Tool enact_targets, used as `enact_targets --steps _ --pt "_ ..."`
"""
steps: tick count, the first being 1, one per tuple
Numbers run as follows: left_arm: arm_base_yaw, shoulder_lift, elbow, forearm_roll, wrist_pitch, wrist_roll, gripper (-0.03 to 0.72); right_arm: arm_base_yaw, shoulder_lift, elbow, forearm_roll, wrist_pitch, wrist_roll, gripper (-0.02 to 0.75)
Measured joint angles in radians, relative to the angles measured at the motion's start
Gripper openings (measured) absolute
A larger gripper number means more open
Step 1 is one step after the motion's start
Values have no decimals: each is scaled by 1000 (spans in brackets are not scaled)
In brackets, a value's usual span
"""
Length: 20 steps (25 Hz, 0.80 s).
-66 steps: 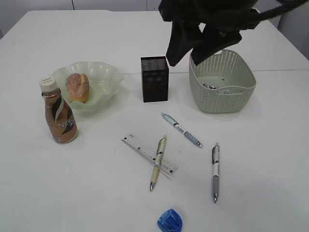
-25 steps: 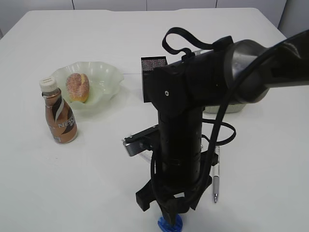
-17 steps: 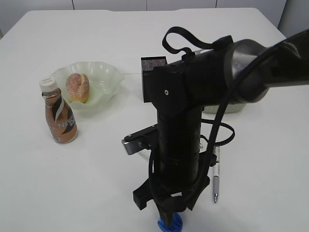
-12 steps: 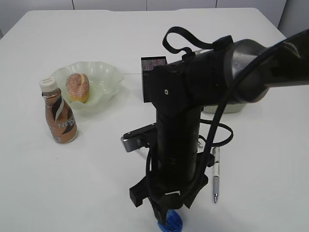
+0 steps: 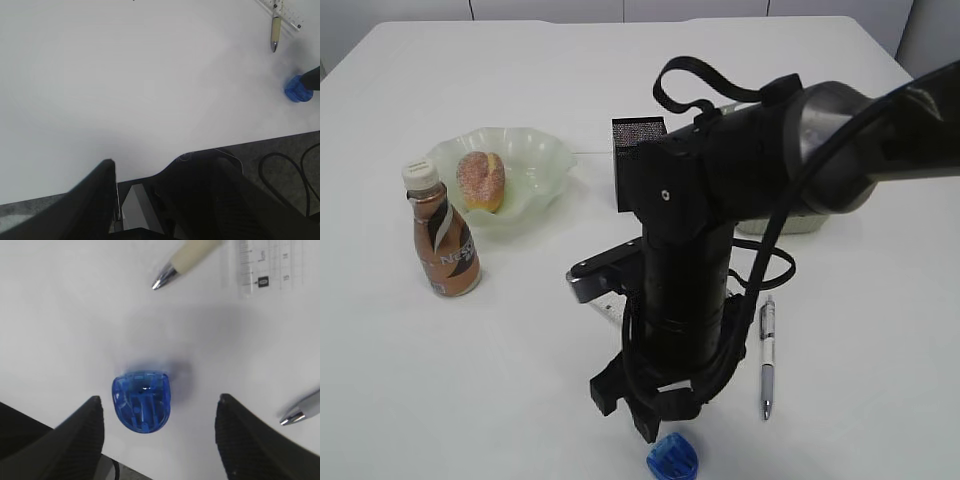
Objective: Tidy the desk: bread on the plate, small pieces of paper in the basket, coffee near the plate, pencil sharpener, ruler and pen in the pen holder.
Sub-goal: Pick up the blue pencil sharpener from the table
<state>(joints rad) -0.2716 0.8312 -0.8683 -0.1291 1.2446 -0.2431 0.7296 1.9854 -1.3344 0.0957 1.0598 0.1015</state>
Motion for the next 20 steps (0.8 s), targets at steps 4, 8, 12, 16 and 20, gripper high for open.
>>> enact_targets --steps 4,8,12,16,20 --pt "0 0 0 0 0 0 446 13 0 0 0 -7 -23 542" --pt "0 0 0 0 0 0 446 33 23 0 2 -4 -32 543" --pt "0 0 0 0 0 0 446 40 36 0 -4 5 -33 543" --pt "0 0 0 0 0 0 446 40 44 0 -9 10 -34 543" --pt "0 0 0 0 0 0 446 40 65 0 -9 18 -36 543"
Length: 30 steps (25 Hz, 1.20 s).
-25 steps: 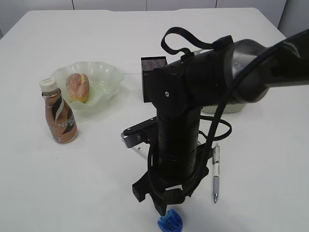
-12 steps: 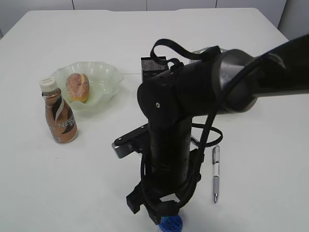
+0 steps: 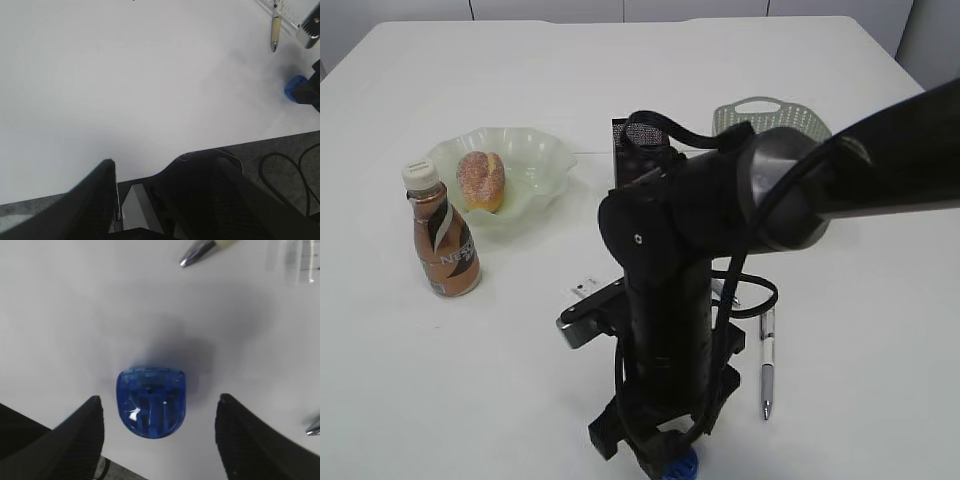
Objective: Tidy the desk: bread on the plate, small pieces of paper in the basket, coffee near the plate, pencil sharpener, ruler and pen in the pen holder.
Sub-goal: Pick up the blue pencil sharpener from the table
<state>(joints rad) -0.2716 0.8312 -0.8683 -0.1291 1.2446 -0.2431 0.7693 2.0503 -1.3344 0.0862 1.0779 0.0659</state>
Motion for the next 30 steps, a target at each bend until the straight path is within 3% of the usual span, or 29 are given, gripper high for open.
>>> enact_targets --steps 30 --pt "0 0 0 0 0 0 446 0 27 0 17 -5 -19 541"
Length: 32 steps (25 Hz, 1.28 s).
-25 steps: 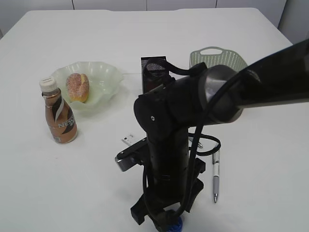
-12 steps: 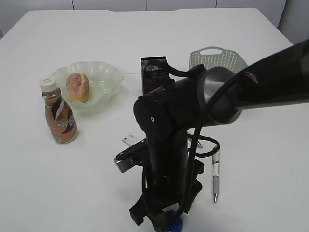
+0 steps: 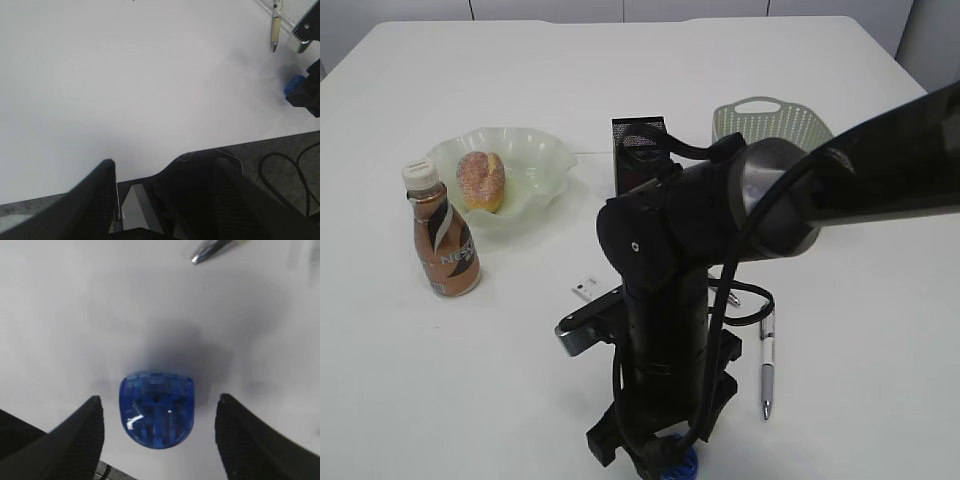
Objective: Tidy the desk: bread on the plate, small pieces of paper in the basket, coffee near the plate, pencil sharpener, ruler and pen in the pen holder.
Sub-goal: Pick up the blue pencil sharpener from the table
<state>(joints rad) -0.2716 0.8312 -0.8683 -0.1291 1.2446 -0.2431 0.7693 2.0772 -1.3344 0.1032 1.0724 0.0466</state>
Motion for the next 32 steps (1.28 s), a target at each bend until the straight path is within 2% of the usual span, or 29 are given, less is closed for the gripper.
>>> enact_targets --steps 32 --pt "0 0 0 -4 0 0 446 0 19 0 2 -26 -2 540"
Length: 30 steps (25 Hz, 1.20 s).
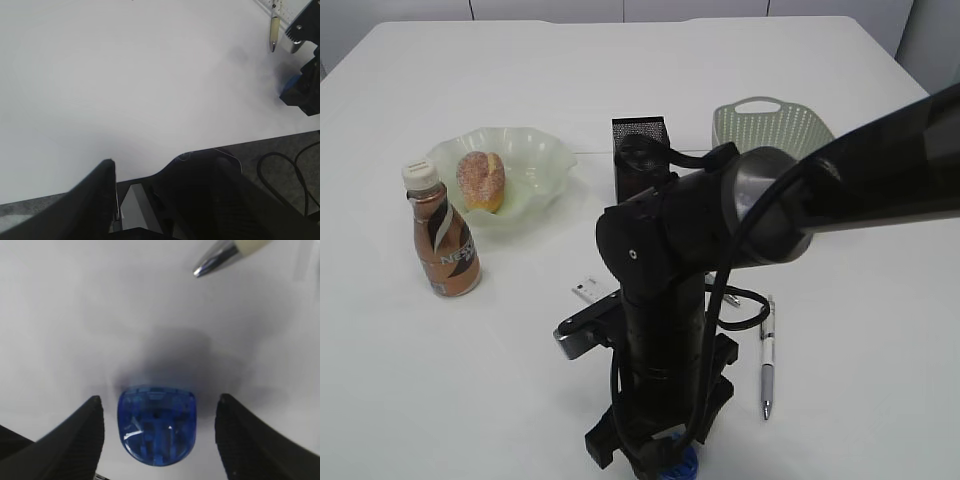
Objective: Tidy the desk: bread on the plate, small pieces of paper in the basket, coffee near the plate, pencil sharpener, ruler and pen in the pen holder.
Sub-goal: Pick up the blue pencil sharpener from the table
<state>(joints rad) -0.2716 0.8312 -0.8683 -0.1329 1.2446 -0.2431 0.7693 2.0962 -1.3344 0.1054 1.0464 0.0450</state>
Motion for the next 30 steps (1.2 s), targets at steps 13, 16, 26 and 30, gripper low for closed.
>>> enact_targets --steps 13,16,26,30 --pt "0 0 0 0 0 0 446 0 0 0 -1 28 0 540" --pt "0 0 0 0 0 0 446 0 0 0 -1 41 0 540" --pt "0 0 0 0 0 0 446 0 0 0 -8 42 -2 541" --pt "0 0 0 0 0 0 446 0 0 0 -8 40 -2 540"
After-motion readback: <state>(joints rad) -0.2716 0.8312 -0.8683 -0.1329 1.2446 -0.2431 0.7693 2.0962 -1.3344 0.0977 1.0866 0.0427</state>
